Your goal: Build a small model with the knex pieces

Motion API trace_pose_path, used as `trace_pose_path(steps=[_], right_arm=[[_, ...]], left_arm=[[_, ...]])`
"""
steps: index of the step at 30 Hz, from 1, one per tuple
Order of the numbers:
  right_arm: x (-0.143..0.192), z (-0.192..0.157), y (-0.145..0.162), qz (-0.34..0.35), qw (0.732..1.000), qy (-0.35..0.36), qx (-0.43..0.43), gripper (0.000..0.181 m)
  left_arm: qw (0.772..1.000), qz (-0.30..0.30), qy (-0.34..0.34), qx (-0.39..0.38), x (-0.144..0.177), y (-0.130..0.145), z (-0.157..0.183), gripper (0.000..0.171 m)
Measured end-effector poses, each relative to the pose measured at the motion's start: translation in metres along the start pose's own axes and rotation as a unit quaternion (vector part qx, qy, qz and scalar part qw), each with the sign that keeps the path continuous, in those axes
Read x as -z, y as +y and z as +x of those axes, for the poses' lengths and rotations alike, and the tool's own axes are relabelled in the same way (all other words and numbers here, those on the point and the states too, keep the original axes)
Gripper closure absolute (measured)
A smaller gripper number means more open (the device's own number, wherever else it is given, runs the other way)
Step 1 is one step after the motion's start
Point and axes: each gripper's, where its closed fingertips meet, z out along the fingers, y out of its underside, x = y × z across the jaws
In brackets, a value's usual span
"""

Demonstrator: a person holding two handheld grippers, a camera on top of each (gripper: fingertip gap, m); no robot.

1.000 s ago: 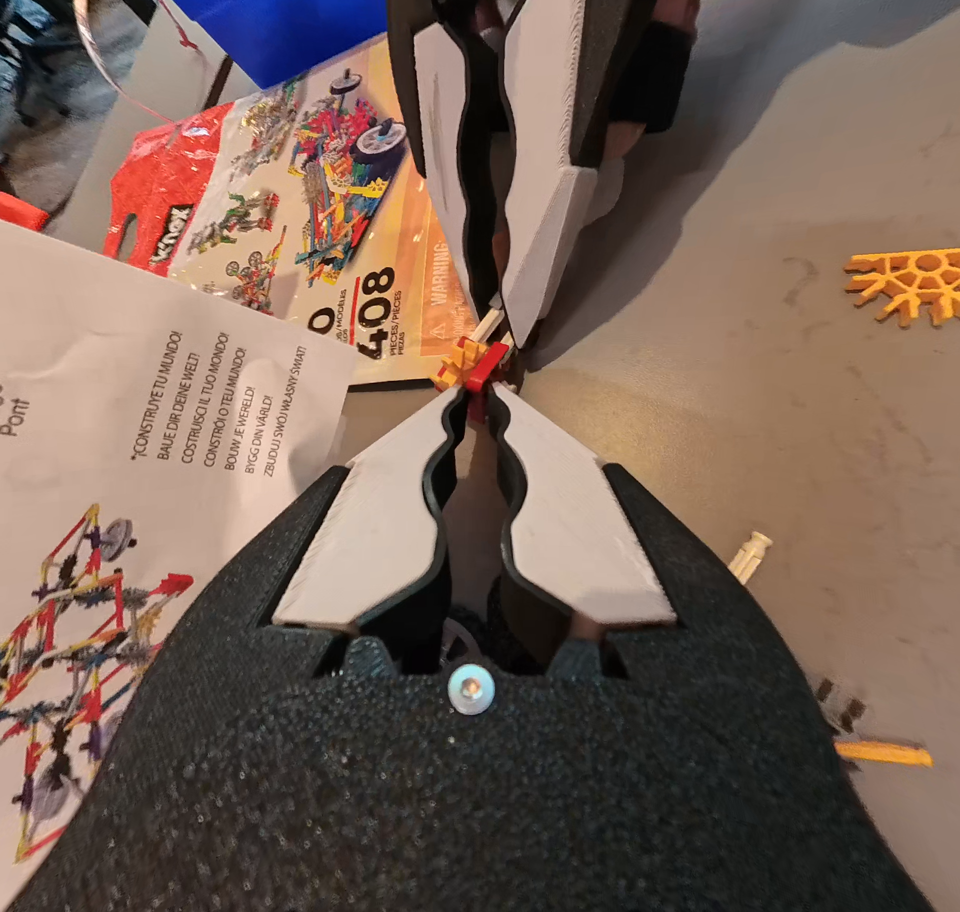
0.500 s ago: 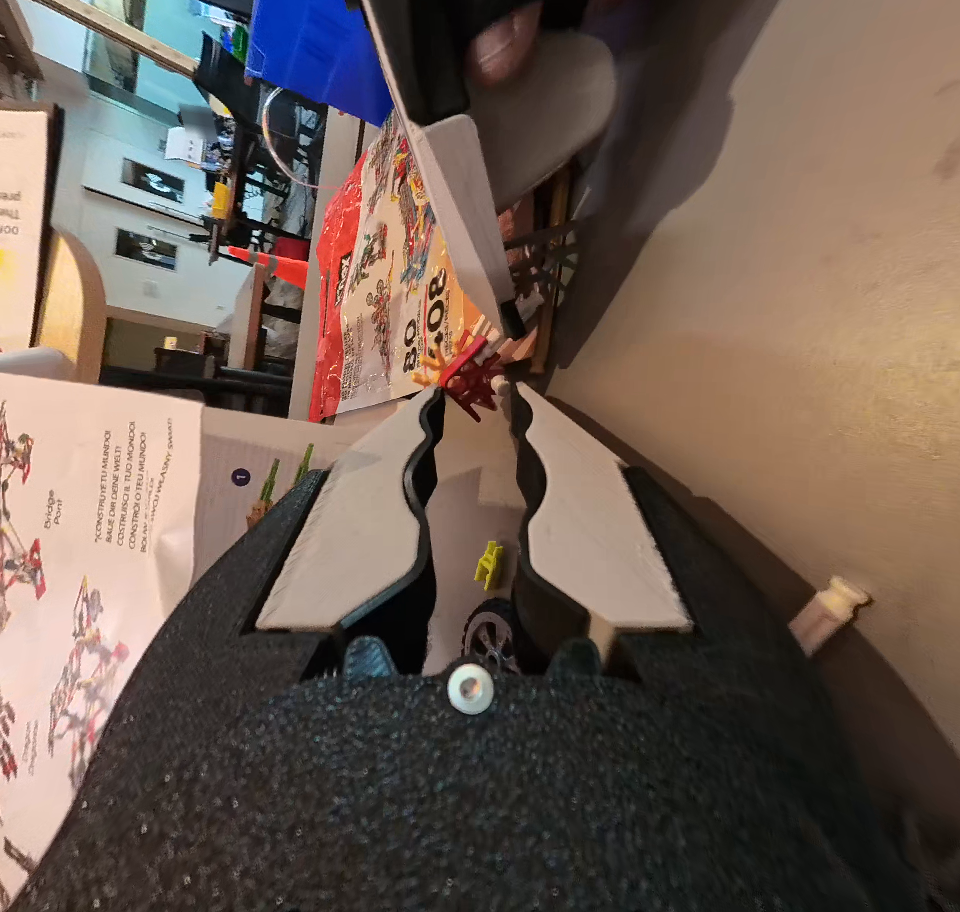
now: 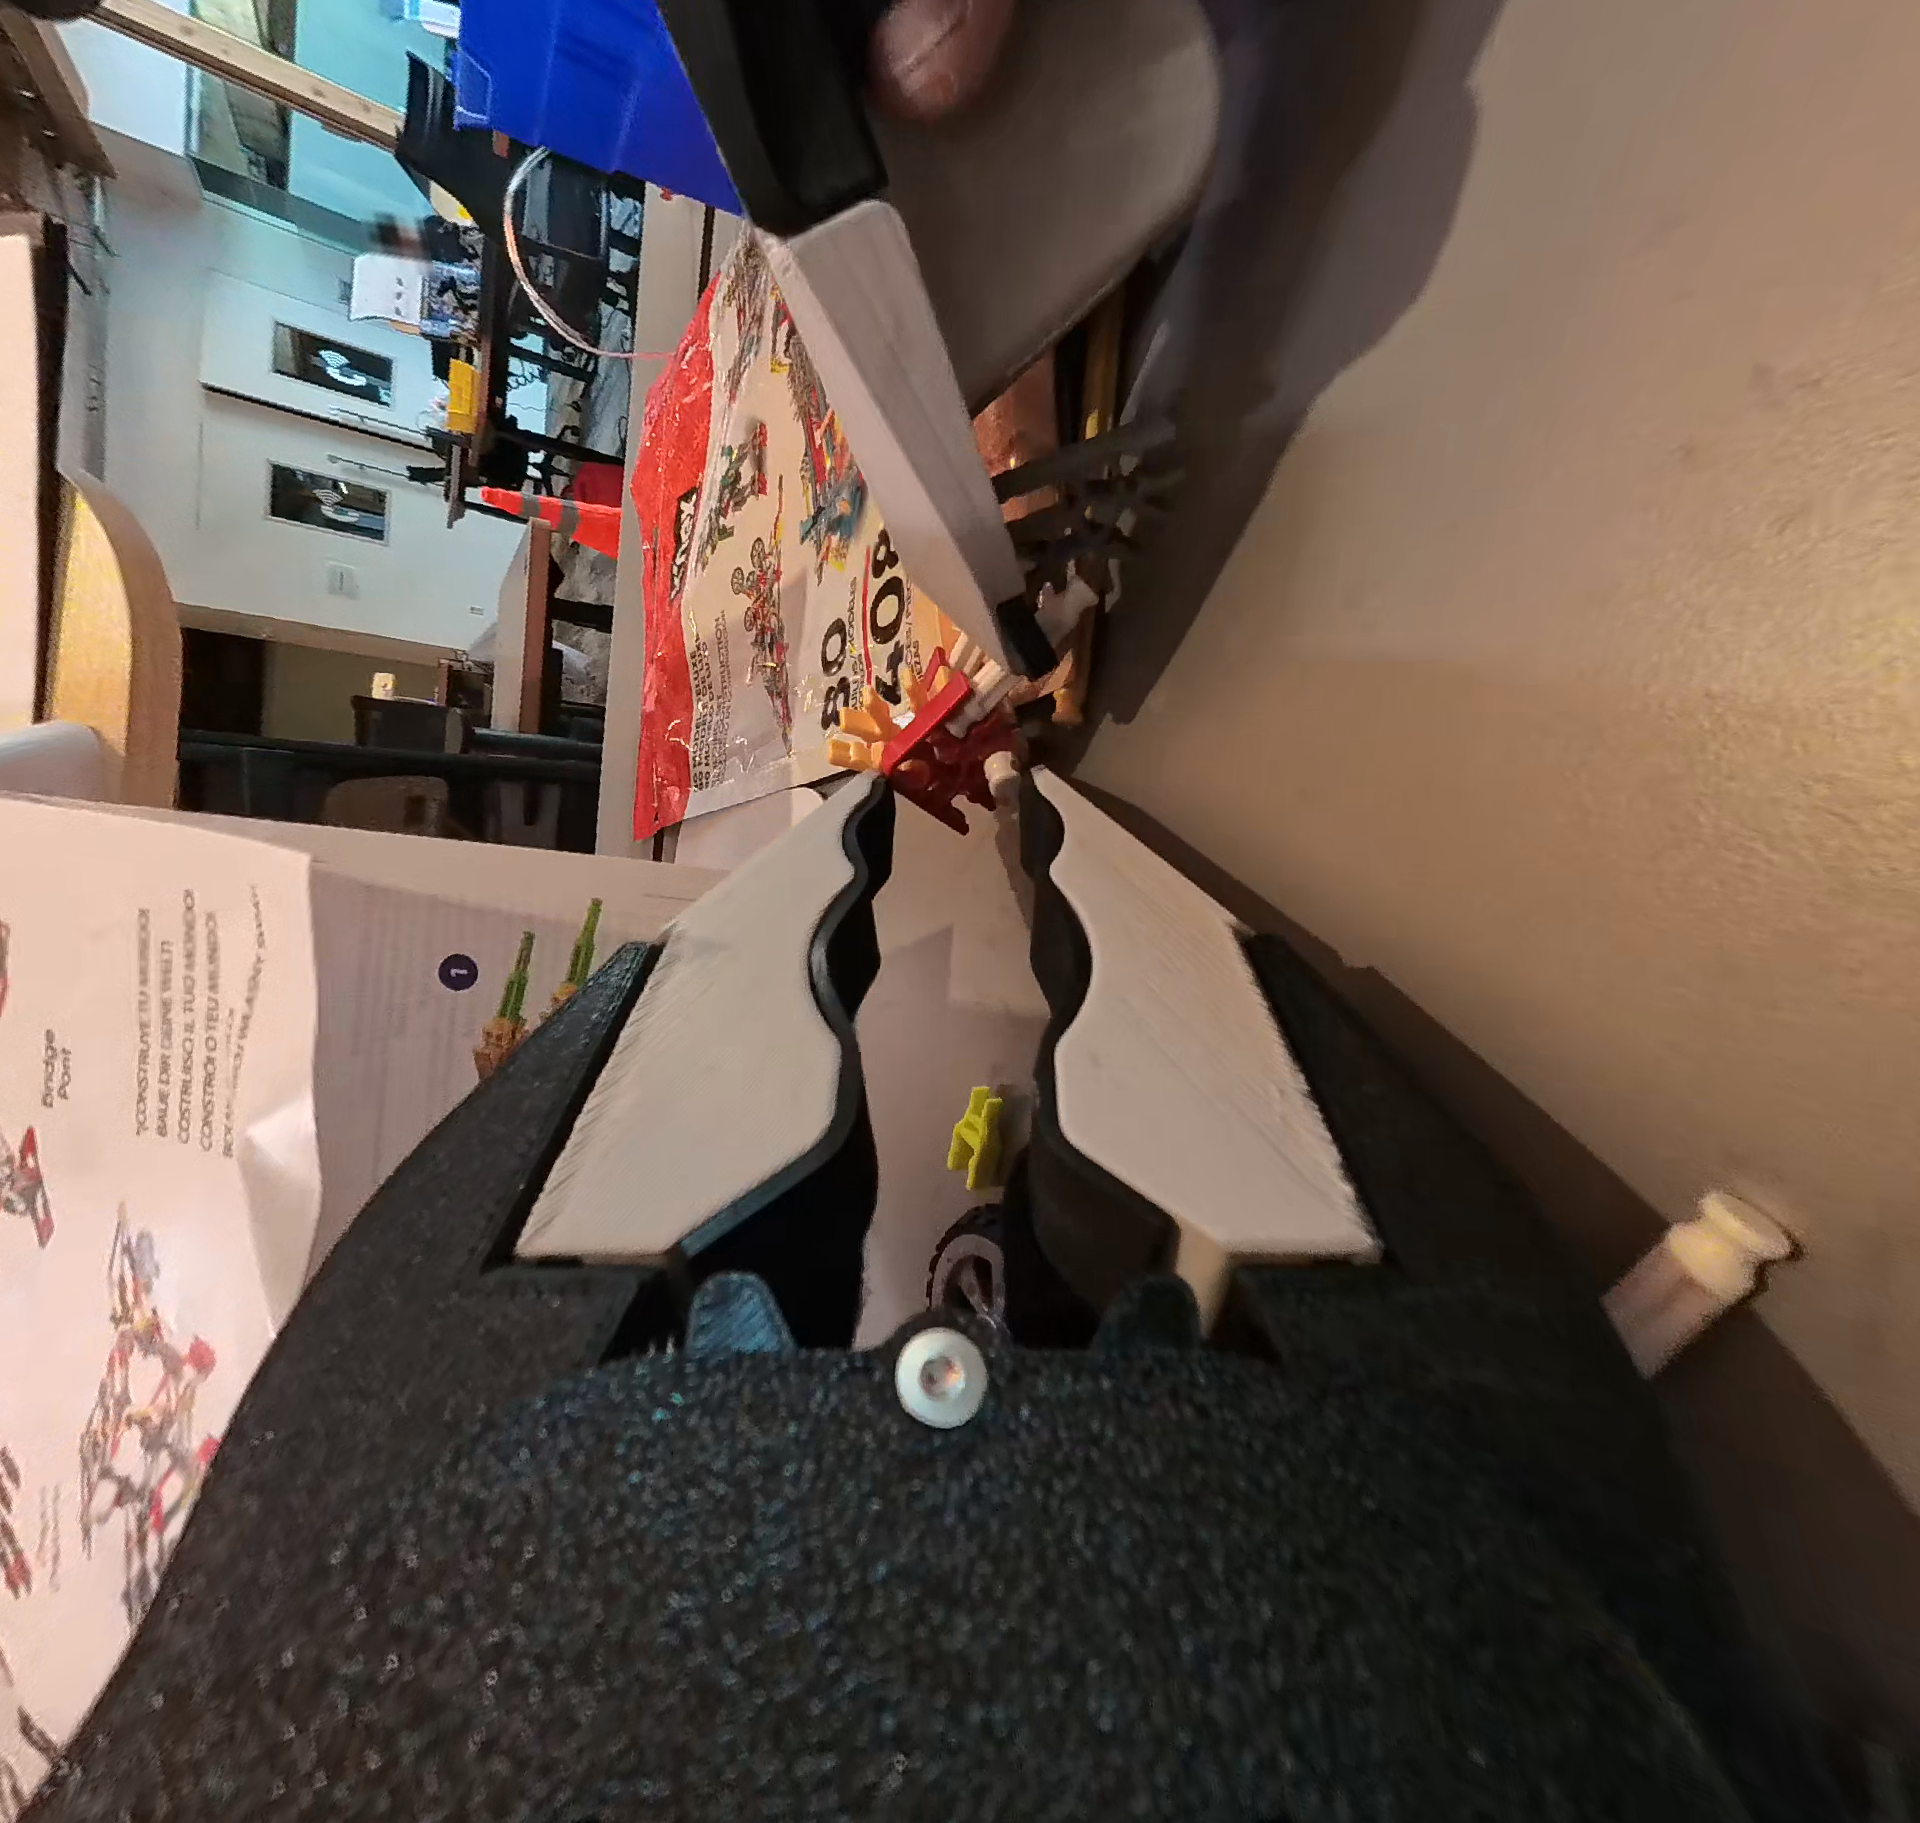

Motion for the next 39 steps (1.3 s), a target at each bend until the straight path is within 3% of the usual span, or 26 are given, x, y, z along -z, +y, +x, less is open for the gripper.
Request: trace_pose_path(steps=[18, 39], right_arm=[[-0.0061, 0.0013, 0.0016, -0.027, 0.999, 0.022, 0.035, 0.17], [-0.0041, 0.0074, 0.0022, -0.032, 0.996, 0.057, 0.064, 0.163]], left_arm=[[0.996, -0.036, 0.007, -0.077, -0.0009, -0.0012, 0.003, 0.152], [0.996, -0.018, 0.003, -0.091, -0.0037, -0.0011, 0.0001, 0.153]])
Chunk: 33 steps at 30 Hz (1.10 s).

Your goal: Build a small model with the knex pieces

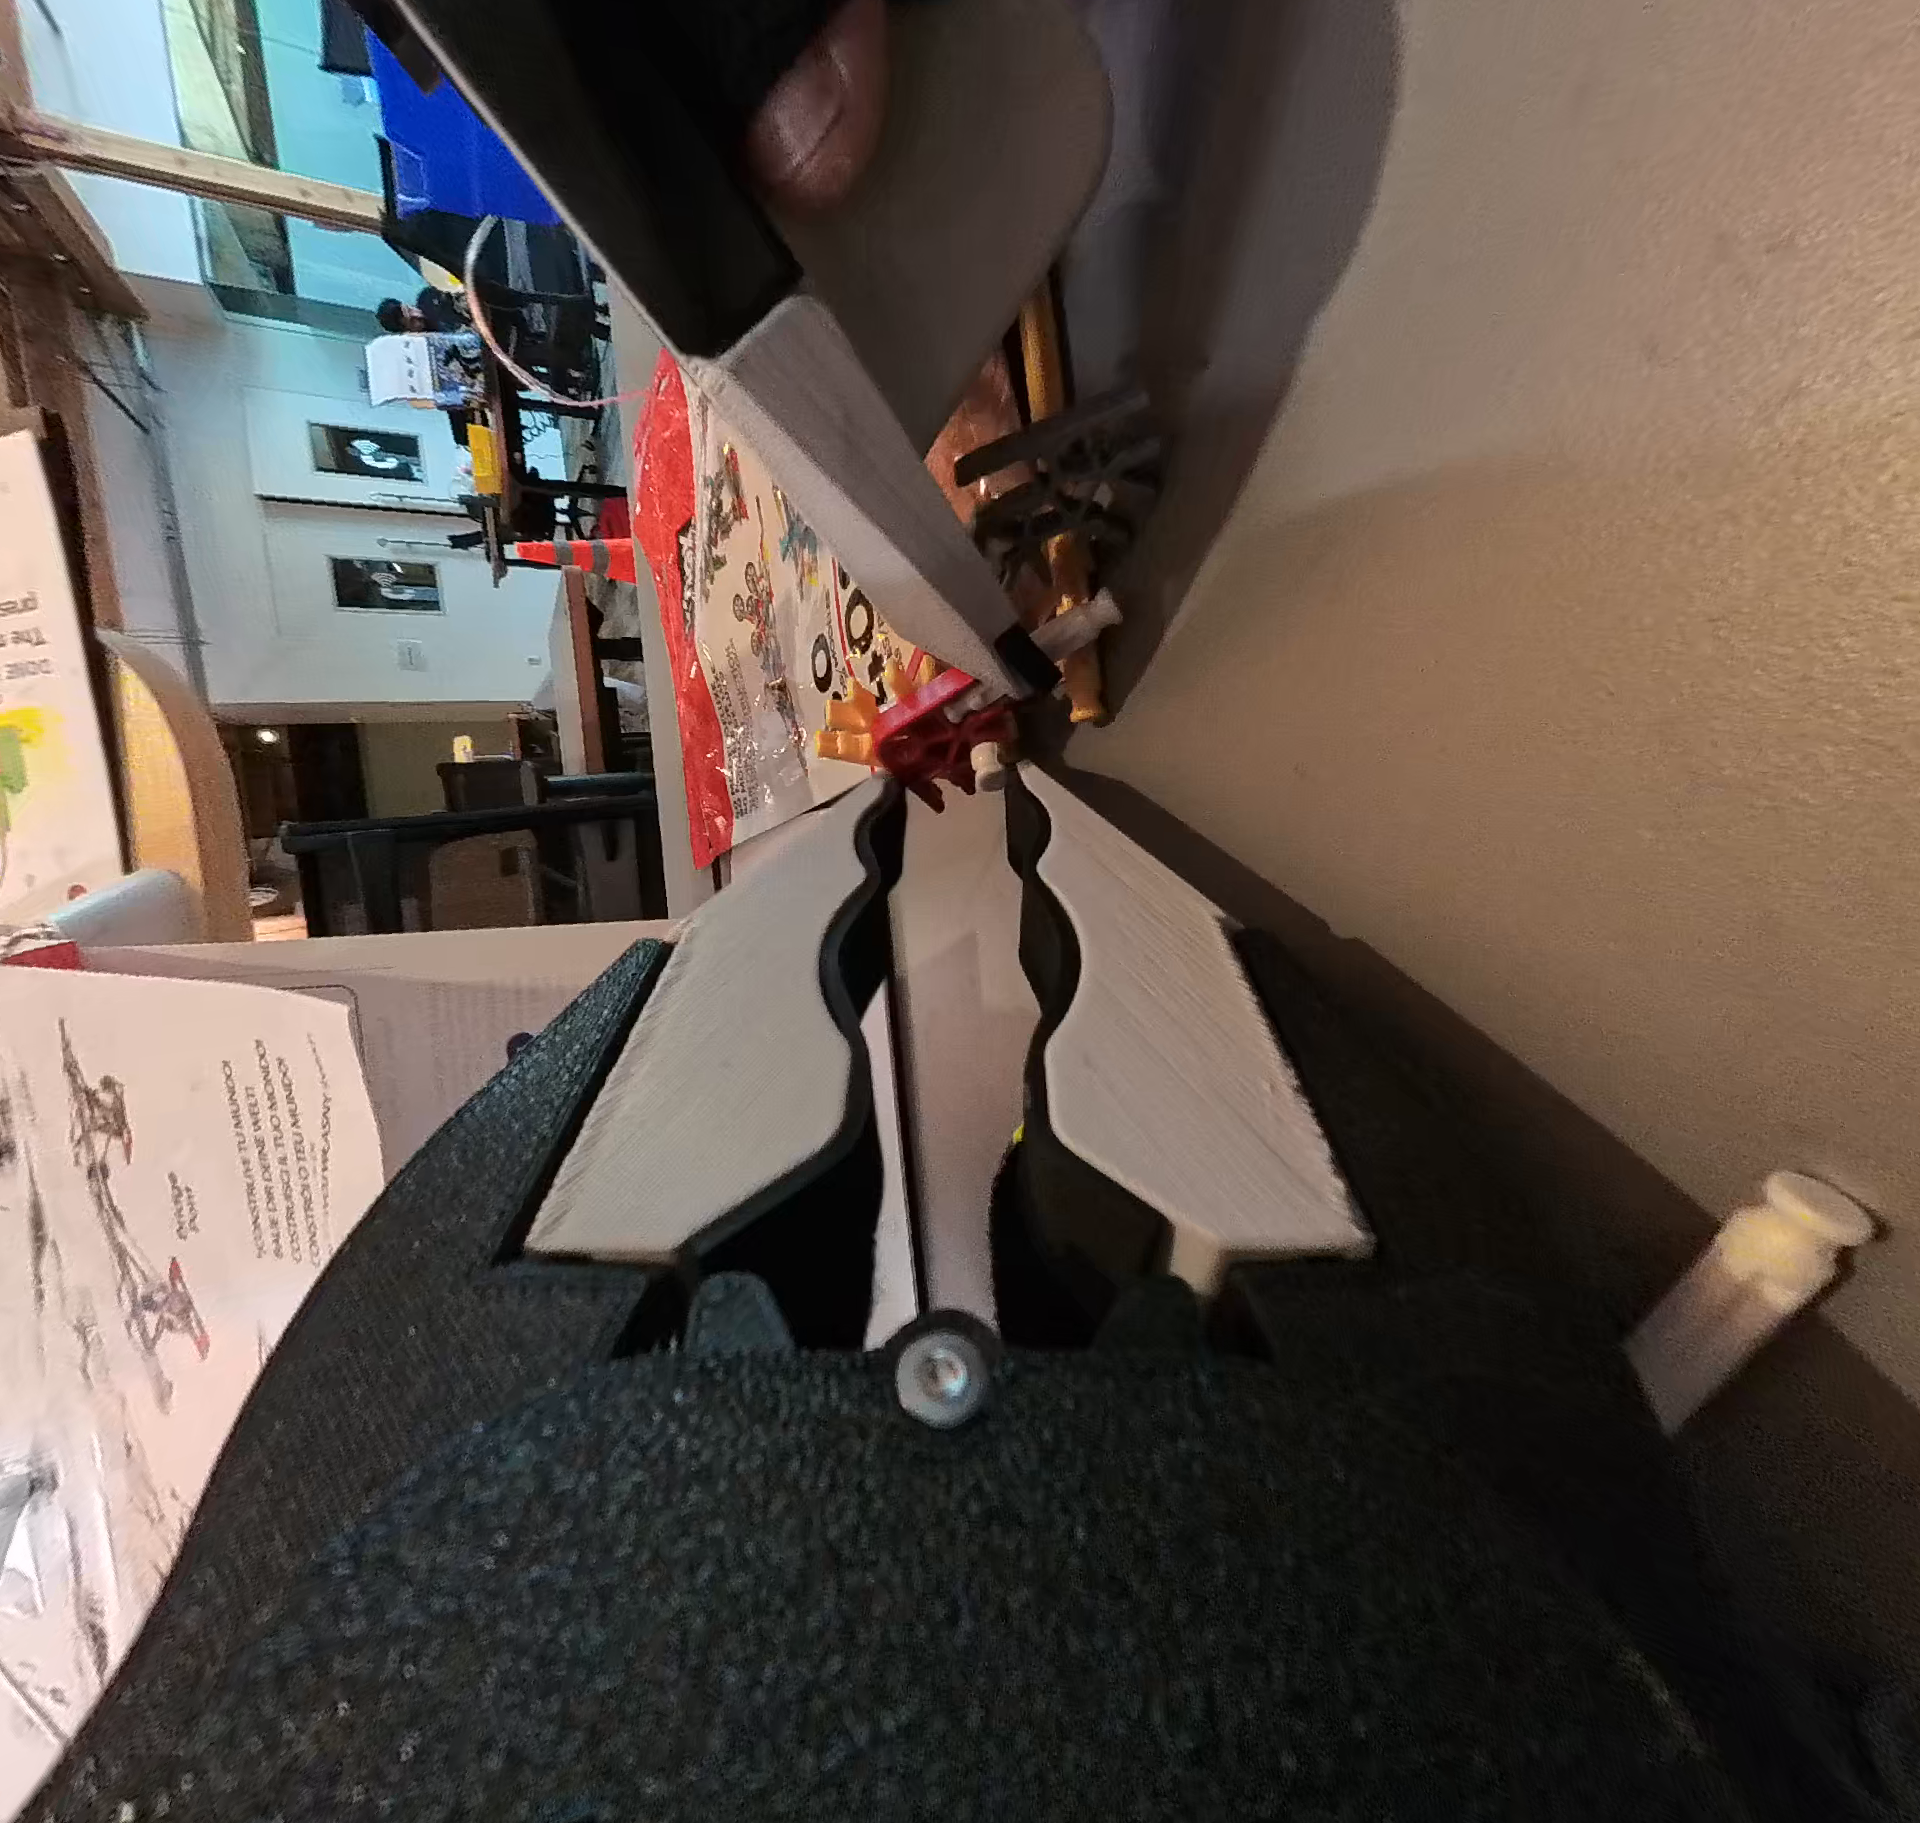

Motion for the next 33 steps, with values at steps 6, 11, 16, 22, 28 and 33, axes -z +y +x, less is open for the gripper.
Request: trace_pose_path(steps=[6, 11, 16, 22, 28, 33], right_arm=[[0.004, 0.0, 0.0, 0.004, 1.0, -0.009, -0.009, 0.165], [0.005, -0.001, 0.0, 0.006, 1.0, -0.012, -0.014, 0.165], [0.007, -0.001, -0.001, 0.011, 0.999, -0.019, -0.027, 0.166], [0.008, -0.003, 0.0, 0.015, 0.999, -0.033, -0.039, 0.166], [0.01, -0.005, -0.001, 0.02, 0.998, -0.045, -0.049, 0.167], [0.012, -0.006, -0.002, 0.024, 0.997, -0.053, -0.059, 0.167]], left_arm=[[0.998, 0.012, -0.048, -0.036, 0.0, -0.003, -0.005, 0.151], [0.996, 0.016, -0.066, -0.051, 0.001, -0.004, -0.006, 0.151], [0.996, 0.024, -0.074, -0.048, 0.003, -0.005, -0.007, 0.147], [0.994, 0.032, -0.089, -0.051, 0.005, -0.008, -0.008, 0.145], [0.991, 0.039, -0.109, -0.069, 0.008, -0.011, -0.011, 0.145], [0.99, 0.042, -0.114, -0.07, 0.008, -0.013, -0.012, 0.145]])
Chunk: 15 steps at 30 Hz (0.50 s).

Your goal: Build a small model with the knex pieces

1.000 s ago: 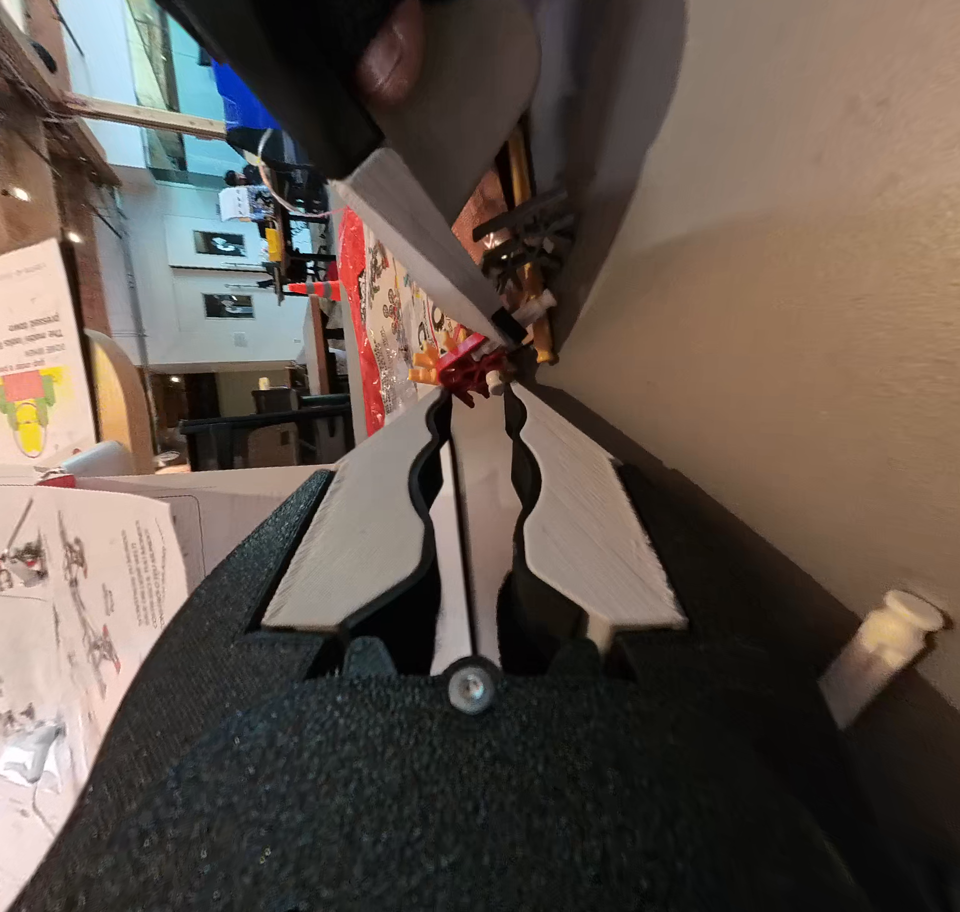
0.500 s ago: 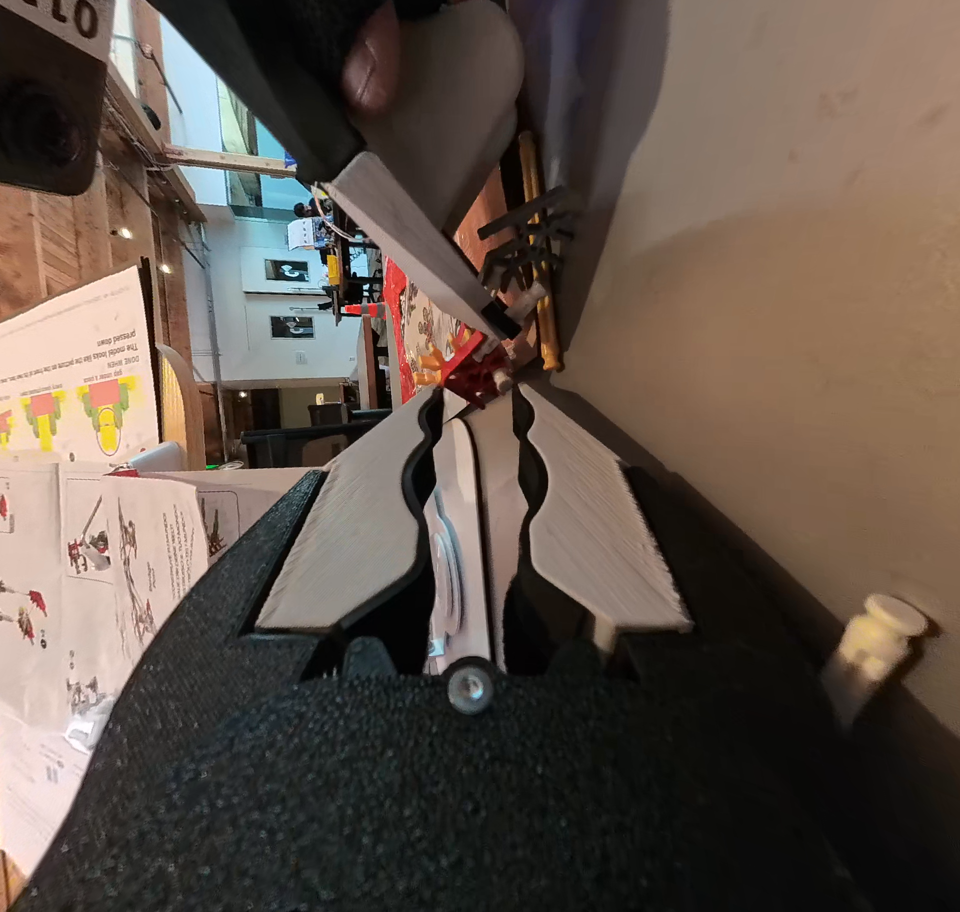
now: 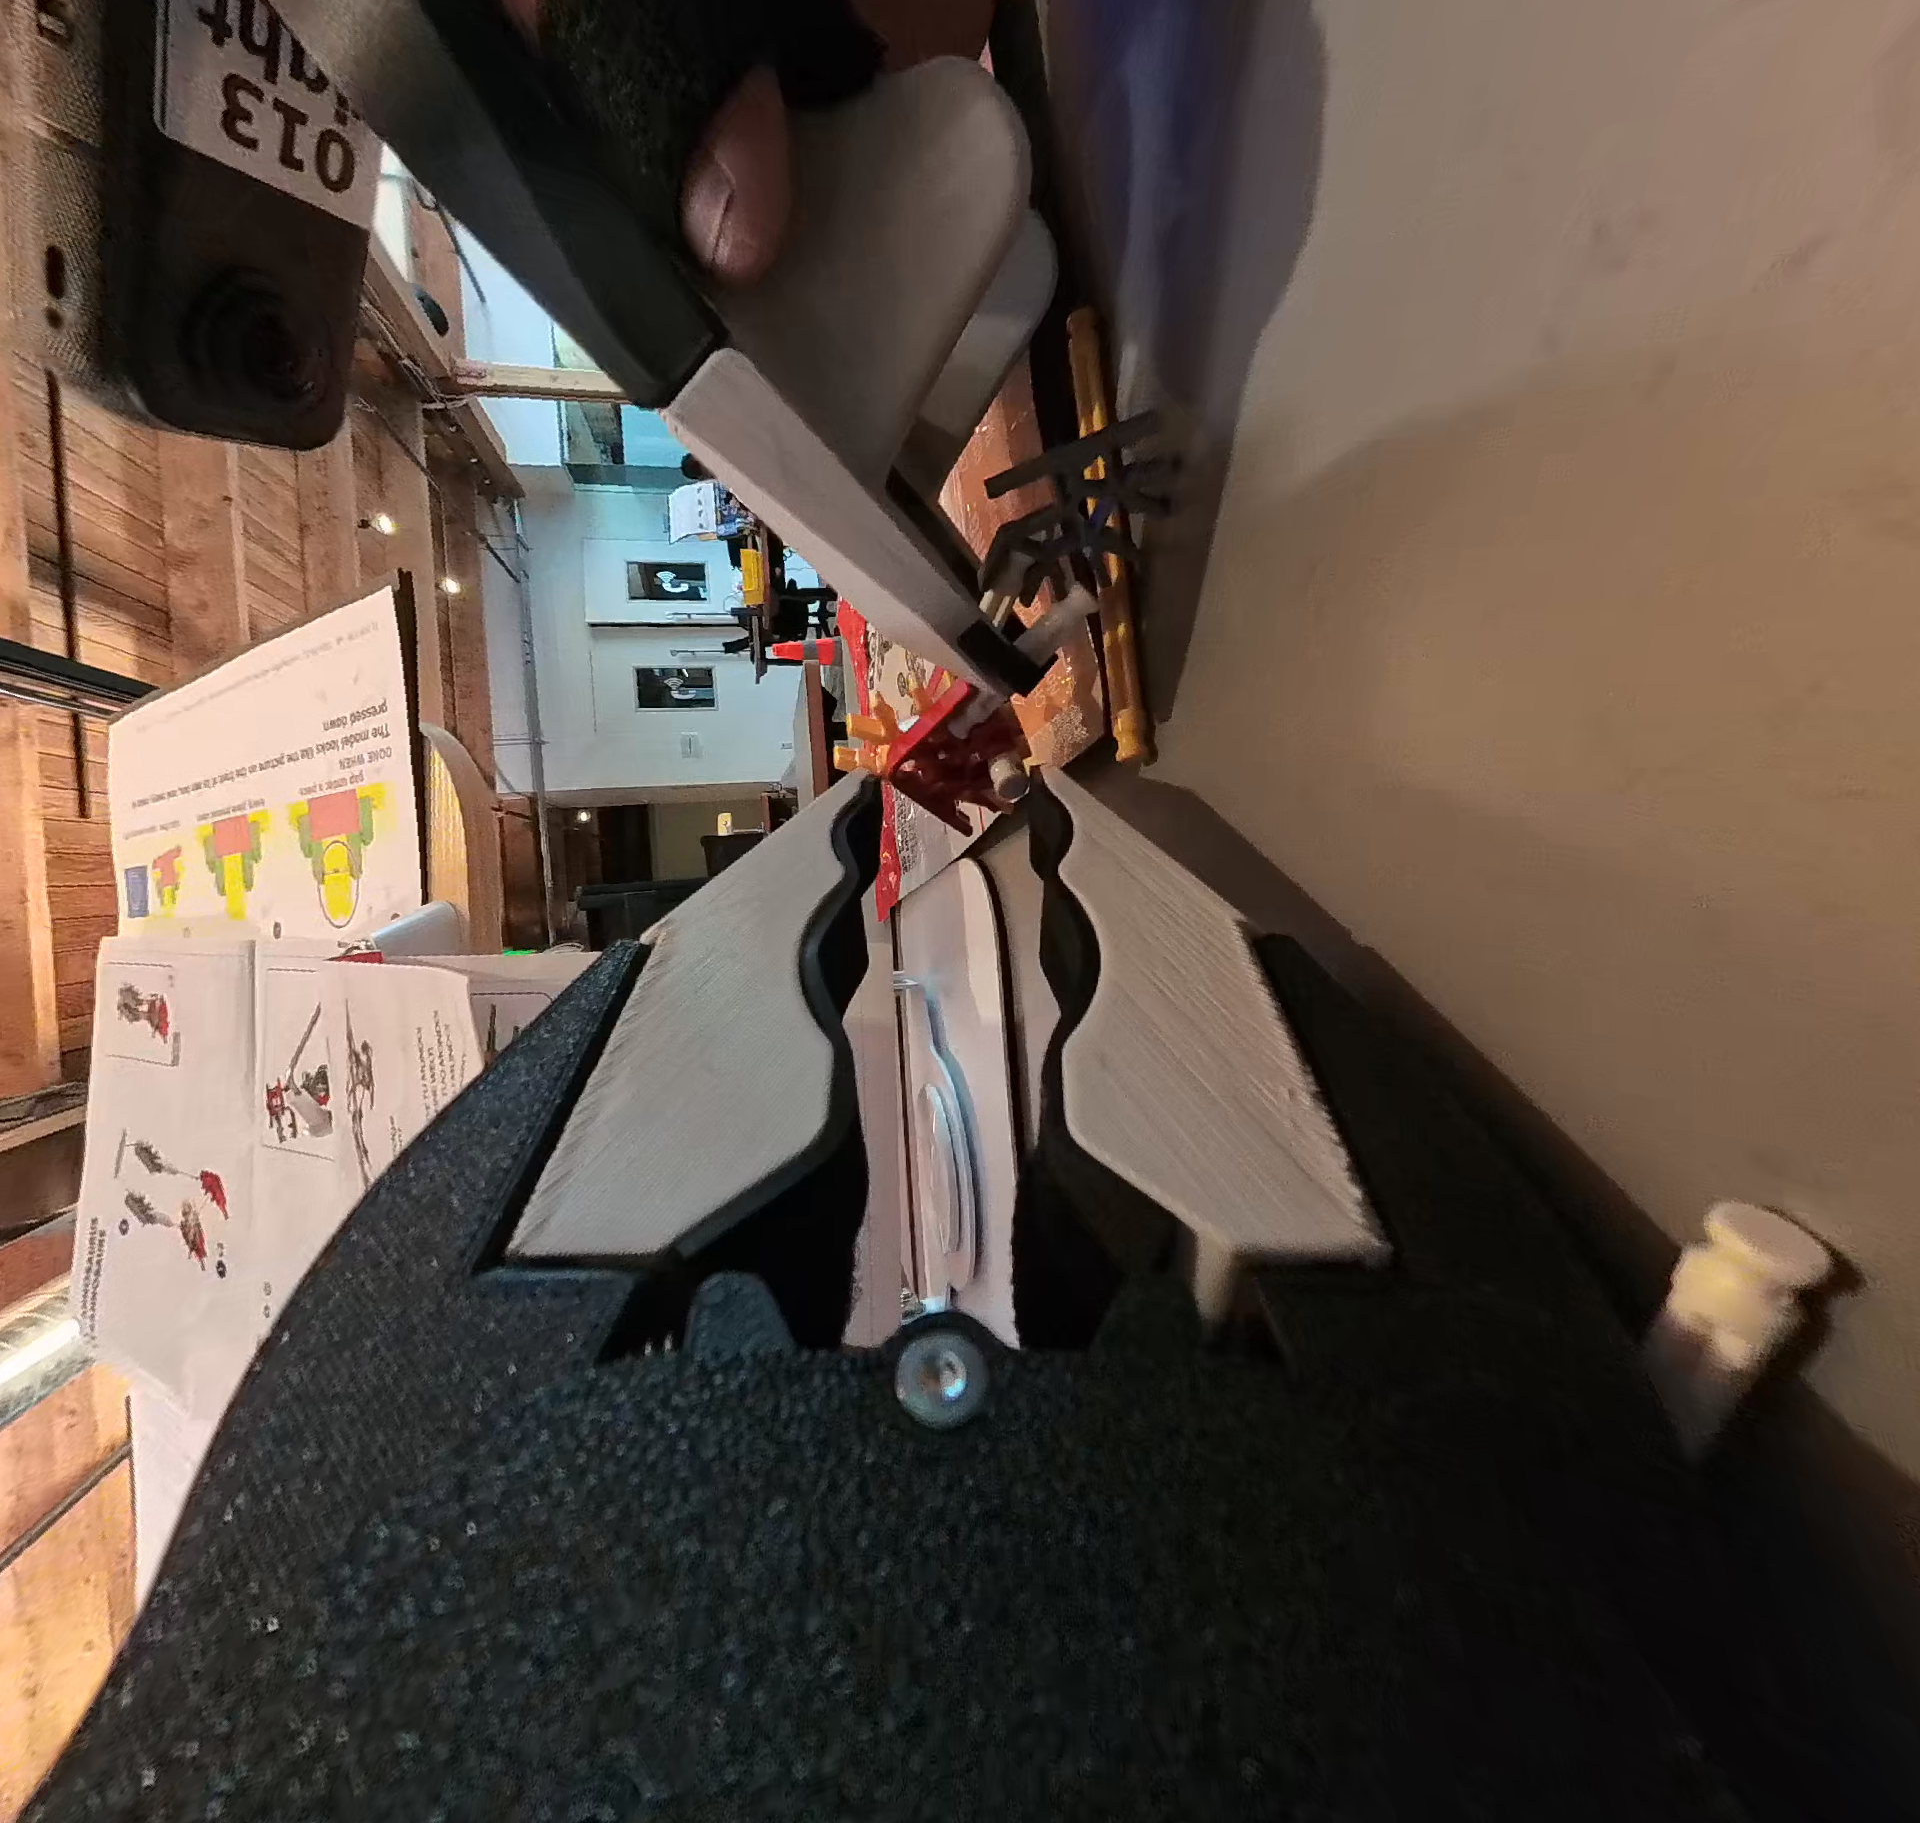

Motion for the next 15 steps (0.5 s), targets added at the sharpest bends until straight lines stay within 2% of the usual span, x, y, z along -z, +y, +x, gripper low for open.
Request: trace_pose_path(steps=[15], right_arm=[[0.0003, 0.001, 0.0001, 0.002, 1.0, 0.002, 0.007, 0.164]], left_arm=[[0.999, 0.004, 0.018, 0.036, -0.0002, 0.0004, 0.0006, 0.149]])
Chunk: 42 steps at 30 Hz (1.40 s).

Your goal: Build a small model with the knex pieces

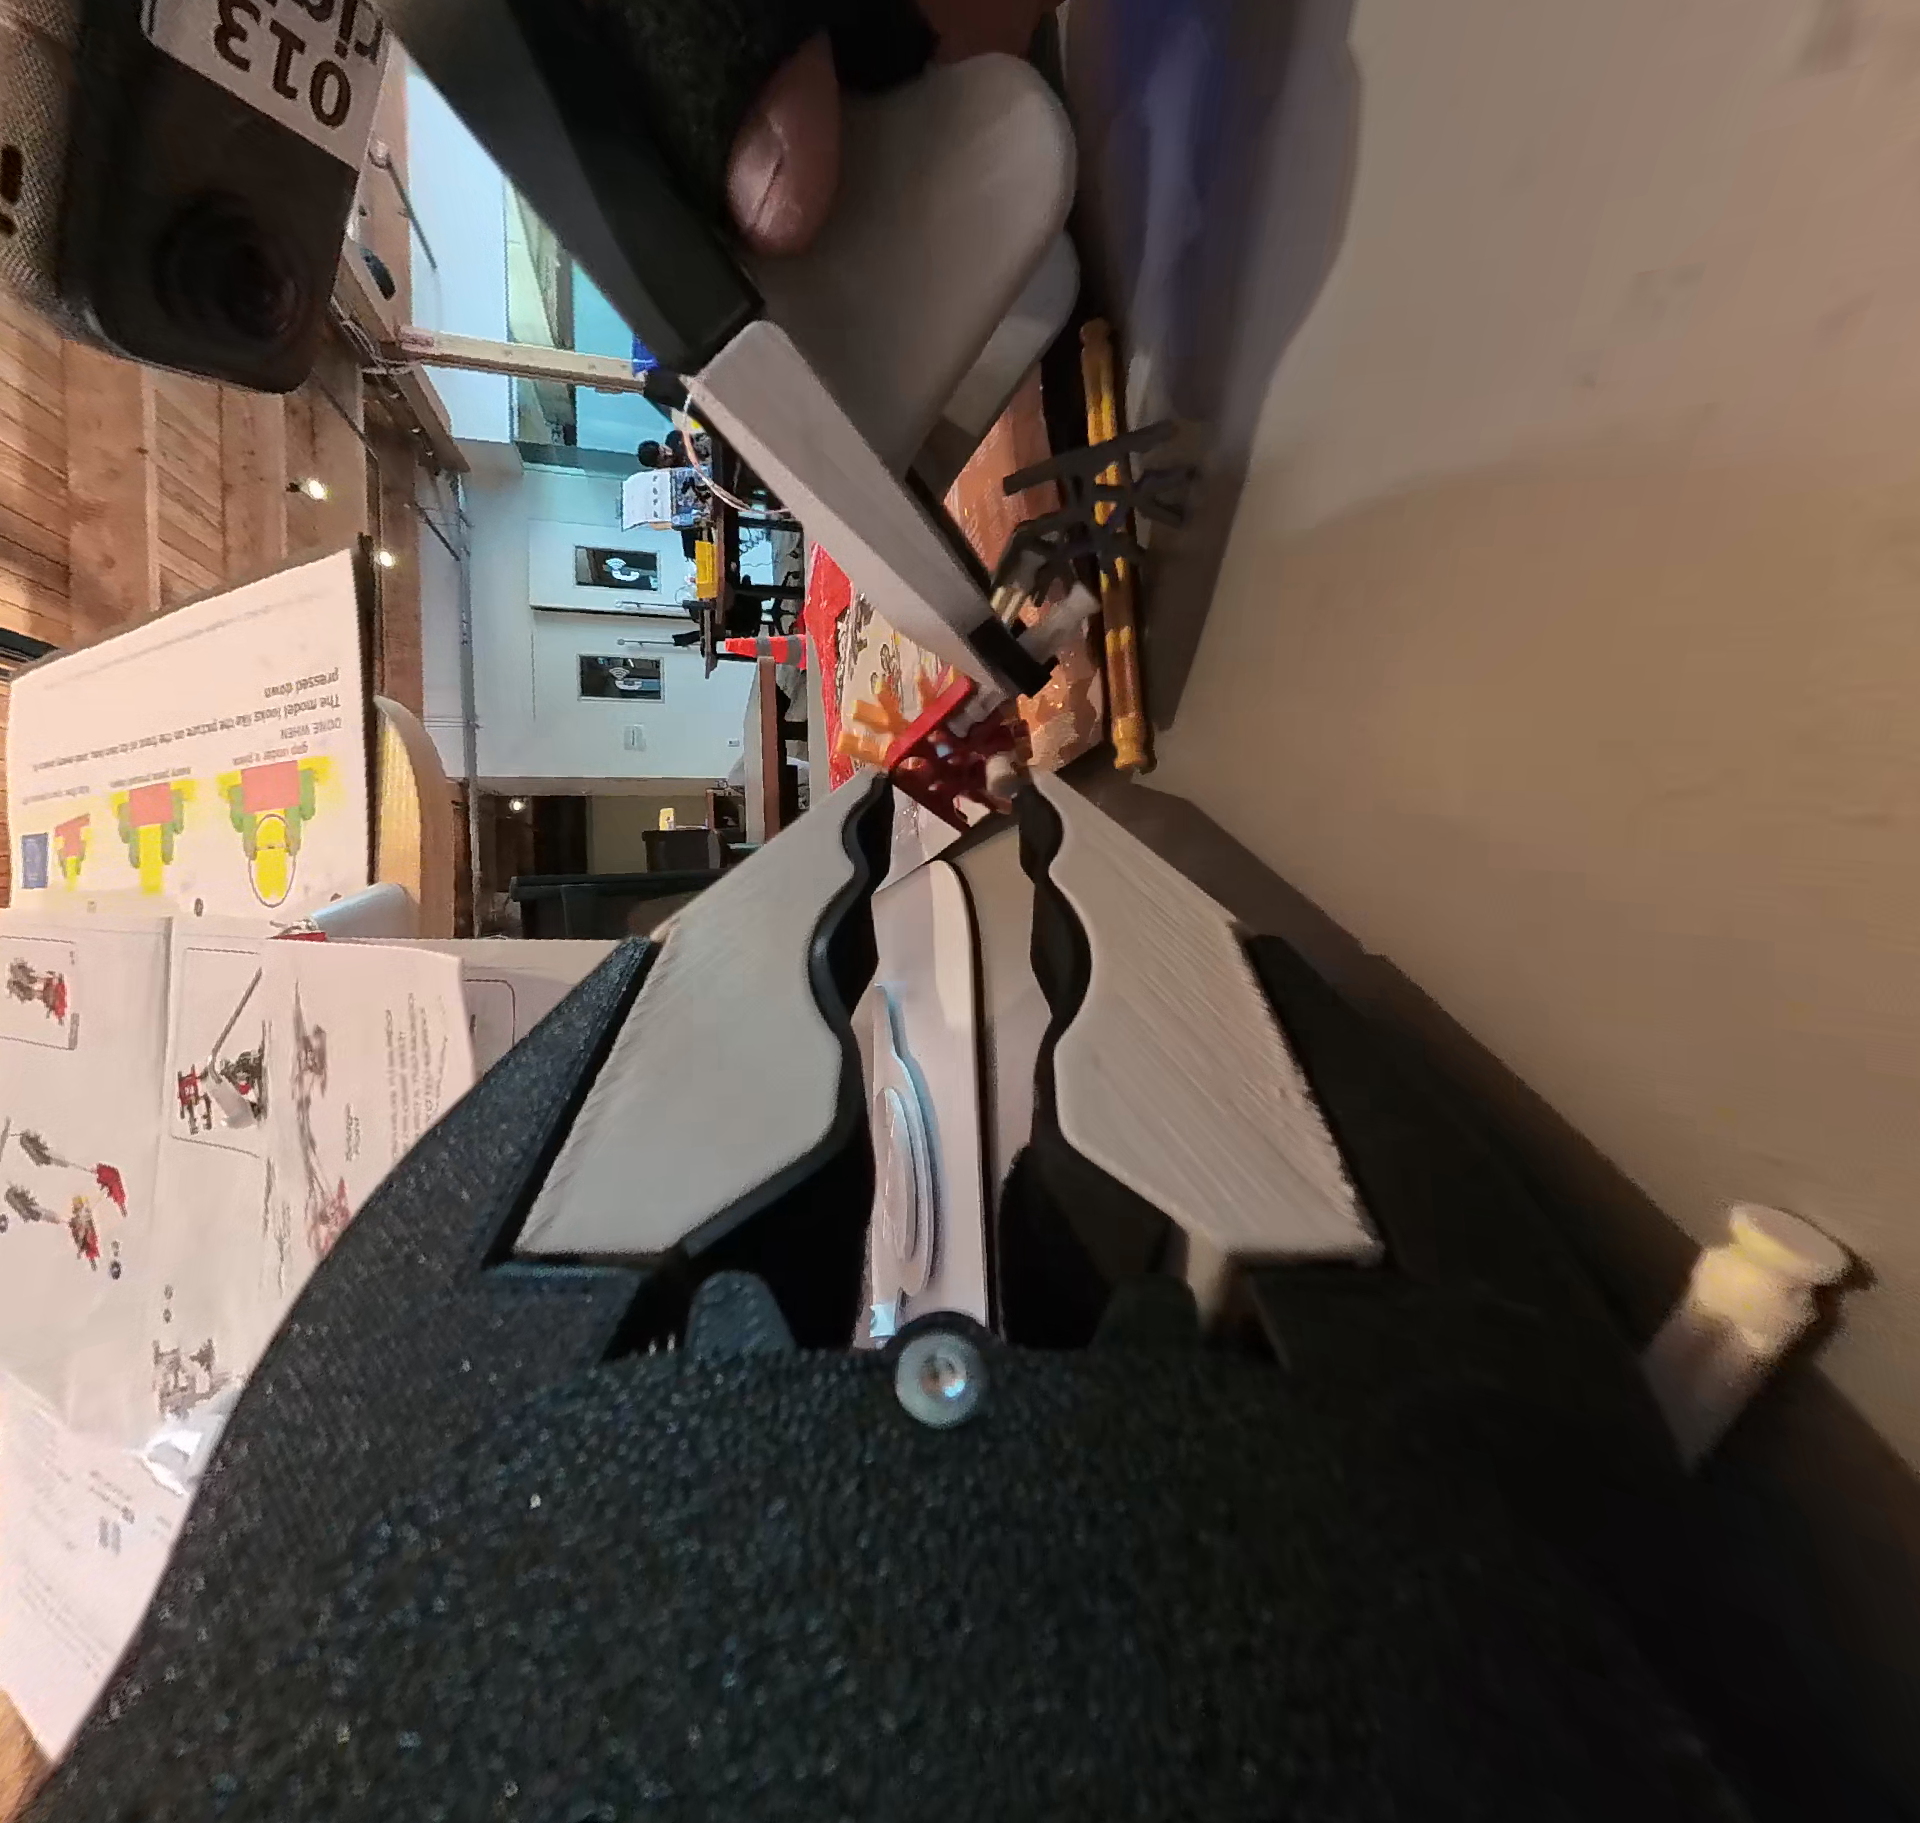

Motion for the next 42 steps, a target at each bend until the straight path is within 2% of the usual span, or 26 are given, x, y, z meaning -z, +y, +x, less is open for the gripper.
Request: trace_pose_path(steps=[6, 27, 42], right_arm=[[0.002, 0.001, -0.003, 0.006, 1.0, 0.006, 0.007, 0.163], [-0.008, 0.01, -0.001, -0.018, 0.995, 0.071, 0.072, 0.165], [-0.009, 0.012, -0.003, -0.021, 0.995, 0.072, 0.072, 0.166]], left_arm=[[1.0, 0.001, 0.003, 0.02, -0.001, 0.001, -0.002, 0.149], [0.999, -0.017, 0.028, -0.016, -0.004, 0.004, 0.011, 0.149], [0.998, -0.024, 0.062, -0.006, -0.005, 0.003, 0.012, 0.152]])
